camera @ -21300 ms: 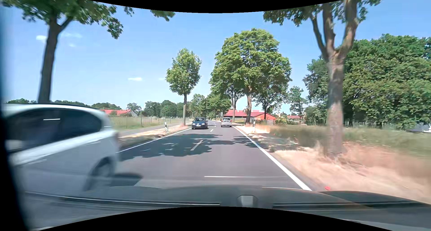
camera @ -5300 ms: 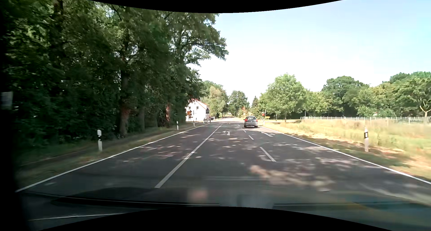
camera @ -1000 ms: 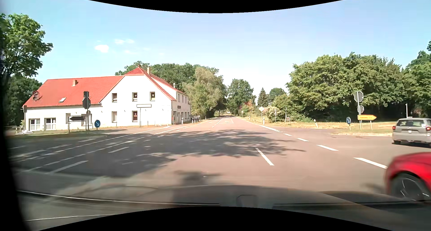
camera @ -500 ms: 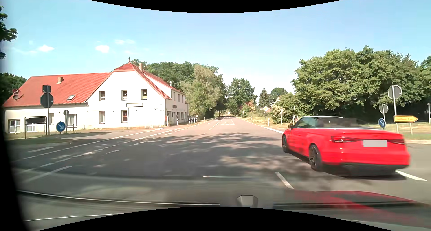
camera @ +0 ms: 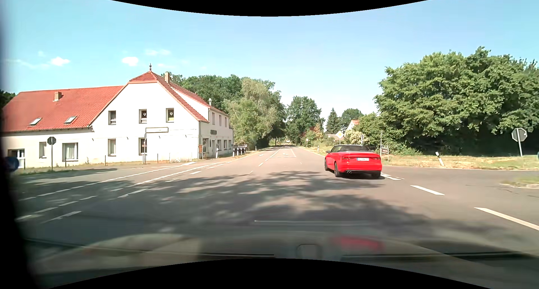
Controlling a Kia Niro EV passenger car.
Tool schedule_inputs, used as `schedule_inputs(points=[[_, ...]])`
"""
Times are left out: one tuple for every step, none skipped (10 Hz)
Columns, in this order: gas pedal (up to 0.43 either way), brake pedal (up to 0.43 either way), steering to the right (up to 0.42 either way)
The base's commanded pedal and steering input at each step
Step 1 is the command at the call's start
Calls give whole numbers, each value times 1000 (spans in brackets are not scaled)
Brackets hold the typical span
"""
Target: Follow the waypoints while adhering to traffic rules and regulations
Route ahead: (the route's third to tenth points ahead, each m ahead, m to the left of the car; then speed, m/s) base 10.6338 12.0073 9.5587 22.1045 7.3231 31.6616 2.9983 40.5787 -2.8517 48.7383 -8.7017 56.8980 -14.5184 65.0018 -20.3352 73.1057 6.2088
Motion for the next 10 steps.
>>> schedule_inputs(points=[[0,6,-49],[0,6,-72],[0,6,-97],[0,6,-119],[0,6,-148],[0,6,-178],[0,6,-201],[0,6,-231],[0,6,-257],[0,6,-277]])
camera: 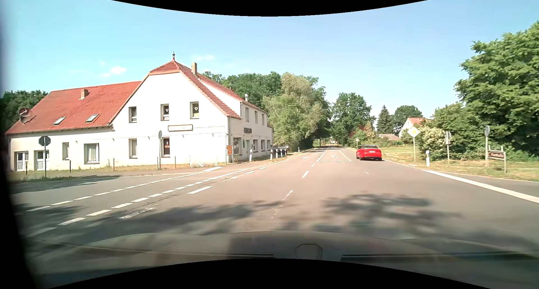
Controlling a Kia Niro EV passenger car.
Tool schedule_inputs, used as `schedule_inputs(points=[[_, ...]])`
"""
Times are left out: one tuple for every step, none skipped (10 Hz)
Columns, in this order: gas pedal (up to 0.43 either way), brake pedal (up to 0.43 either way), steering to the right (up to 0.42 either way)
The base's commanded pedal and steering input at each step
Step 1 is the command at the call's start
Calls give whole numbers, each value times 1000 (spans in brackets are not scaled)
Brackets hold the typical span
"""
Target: Follow the waypoints while adhering to traffic rules and regulations
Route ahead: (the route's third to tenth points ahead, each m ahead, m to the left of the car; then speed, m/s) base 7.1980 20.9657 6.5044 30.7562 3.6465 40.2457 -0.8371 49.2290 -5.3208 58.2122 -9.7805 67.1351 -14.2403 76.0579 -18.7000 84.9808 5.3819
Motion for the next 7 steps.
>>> schedule_inputs(points=[[0,6,-292],[0,6,-309],[28,6,-323],[67,6,-347],[67,6,-376],[79,6,-407],[98,6,-422]])
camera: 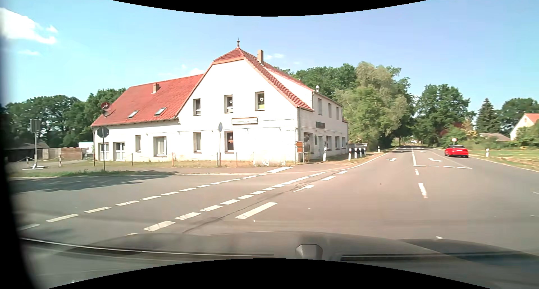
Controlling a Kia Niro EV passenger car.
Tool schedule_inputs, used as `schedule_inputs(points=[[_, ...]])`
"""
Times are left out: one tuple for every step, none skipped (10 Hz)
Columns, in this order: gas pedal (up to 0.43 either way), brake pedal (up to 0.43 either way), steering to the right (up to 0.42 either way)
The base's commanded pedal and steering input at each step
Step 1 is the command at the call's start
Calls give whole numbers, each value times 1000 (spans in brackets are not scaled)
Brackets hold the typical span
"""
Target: Follow the waypoints while adhering to traffic rules and regulations
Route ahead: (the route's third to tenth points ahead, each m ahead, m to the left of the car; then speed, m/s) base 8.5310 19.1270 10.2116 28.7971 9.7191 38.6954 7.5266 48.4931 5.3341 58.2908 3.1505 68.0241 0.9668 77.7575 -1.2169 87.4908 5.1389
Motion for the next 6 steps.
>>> schedule_inputs(points=[[98,6,-435],[110,6,-452],[138,6,-465],[150,6,-466],[157,6,-466],[177,6,-462]])
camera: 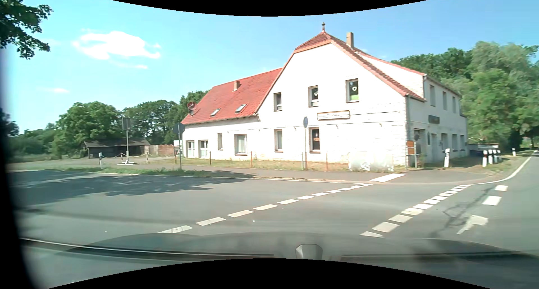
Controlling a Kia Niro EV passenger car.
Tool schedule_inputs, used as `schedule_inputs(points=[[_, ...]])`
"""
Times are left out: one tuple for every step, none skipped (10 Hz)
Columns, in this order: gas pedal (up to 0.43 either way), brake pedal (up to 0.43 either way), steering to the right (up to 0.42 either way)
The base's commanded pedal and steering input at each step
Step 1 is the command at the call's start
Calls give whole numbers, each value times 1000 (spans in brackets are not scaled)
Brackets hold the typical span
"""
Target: Follow the waypoints while adhering to traffic rules and regulations
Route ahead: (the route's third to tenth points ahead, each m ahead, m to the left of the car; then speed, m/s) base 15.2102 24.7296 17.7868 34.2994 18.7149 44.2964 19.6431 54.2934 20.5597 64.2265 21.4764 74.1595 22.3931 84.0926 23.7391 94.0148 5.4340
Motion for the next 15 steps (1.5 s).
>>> schedule_inputs(points=[[197,6,-458],[260,6,-455],[248,6,-447],[260,6,-441],[260,6,-441],[260,6,-435],[260,6,-427],[260,6,-404],[287,6,-376],[287,6,-351],[287,6,-321],[287,6,-295],[311,6,-266],[311,6,-247],[319,6,-233]])
